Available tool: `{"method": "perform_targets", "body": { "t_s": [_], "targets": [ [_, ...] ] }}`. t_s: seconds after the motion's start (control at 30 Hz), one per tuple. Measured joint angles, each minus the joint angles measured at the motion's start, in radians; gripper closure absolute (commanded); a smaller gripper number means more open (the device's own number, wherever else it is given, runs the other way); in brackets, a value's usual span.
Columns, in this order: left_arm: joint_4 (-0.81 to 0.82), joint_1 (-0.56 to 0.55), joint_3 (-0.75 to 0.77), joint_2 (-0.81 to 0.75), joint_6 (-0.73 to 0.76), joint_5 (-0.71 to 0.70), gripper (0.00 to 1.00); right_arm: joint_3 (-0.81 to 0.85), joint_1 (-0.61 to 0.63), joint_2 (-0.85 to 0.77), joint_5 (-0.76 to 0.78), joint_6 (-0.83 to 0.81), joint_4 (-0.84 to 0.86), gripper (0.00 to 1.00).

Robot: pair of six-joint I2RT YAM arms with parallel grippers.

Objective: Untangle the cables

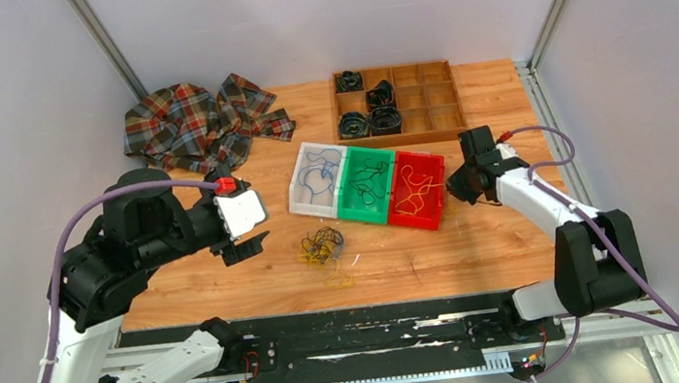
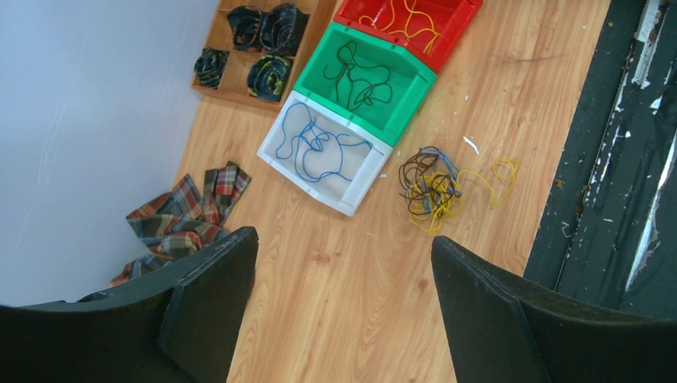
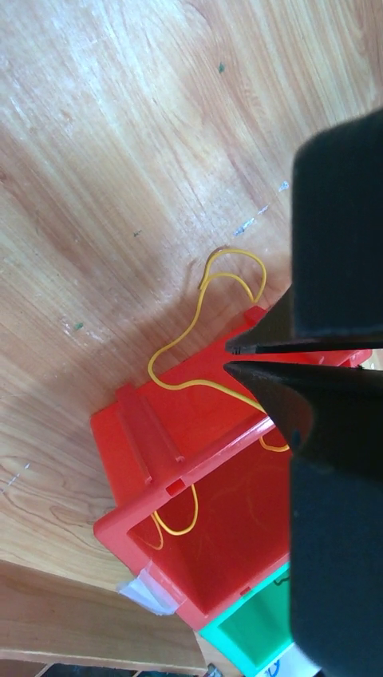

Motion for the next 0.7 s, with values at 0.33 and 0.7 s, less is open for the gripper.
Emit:
{"method": "perform_targets", "body": {
  "t_s": [0.33,0.7],
  "targets": [
    [0.0,0.0,0.0,-0.004,0.0,-0.008,0.16,0.002,0.0,-0.106,0.04,-0.013,-0.013,0.99],
    [0.0,0.0,0.0,-0.004,0.0,-0.008,0.16,0.031,0.0,-0.108,0.05,-0.029,-0.031,0.55]
  ]
}}
